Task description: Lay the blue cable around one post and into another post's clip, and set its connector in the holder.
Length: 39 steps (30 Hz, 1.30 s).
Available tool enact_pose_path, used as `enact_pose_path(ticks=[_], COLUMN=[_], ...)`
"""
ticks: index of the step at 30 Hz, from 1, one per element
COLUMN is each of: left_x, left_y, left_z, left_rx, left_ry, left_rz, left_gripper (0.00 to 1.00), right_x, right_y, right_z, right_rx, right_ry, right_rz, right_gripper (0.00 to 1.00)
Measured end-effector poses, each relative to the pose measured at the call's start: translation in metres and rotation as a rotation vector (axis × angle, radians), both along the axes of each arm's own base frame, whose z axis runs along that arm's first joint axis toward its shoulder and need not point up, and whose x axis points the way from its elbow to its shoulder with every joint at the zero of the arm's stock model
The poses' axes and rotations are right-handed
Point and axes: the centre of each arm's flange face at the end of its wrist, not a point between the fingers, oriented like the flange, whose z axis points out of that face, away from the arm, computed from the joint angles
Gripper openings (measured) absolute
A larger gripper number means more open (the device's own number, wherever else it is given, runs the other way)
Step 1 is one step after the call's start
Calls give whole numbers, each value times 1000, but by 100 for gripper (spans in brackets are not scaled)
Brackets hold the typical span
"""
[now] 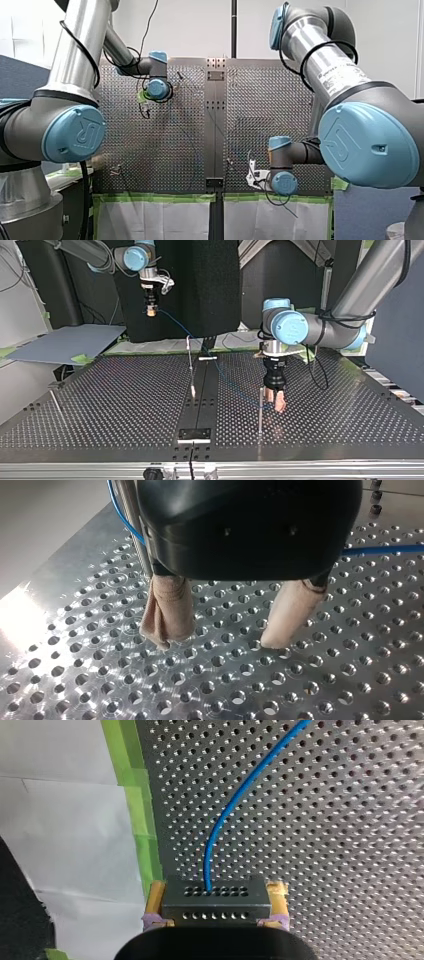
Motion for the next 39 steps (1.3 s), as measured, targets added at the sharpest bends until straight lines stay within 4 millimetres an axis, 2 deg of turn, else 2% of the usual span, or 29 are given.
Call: enact_pose_path(ticks=[7, 12, 18, 30, 39], left_x=[0, 0, 0, 0, 0], left_y=[0, 0, 0, 0, 0], left_z=[0, 0, 0, 0, 0], left_rx=[-1, -3, -3, -3, 0], left_ry=[0, 0, 0, -1, 0], left_rz=[0, 2, 2, 2, 2], left_gripper=[100, 100, 100, 100, 100], right_x=[6, 7, -2, -47, -75], right_y=[-12, -15, -15, -37, -76], right_z=[32, 36, 18, -31, -58], right_rx=[-89, -96, -78, -74, -102], right_ry=[-60, -75, -65, -85, -111], right_rz=[20, 32, -4, -108, -162], right_gripper=[0, 0, 0, 0, 0])
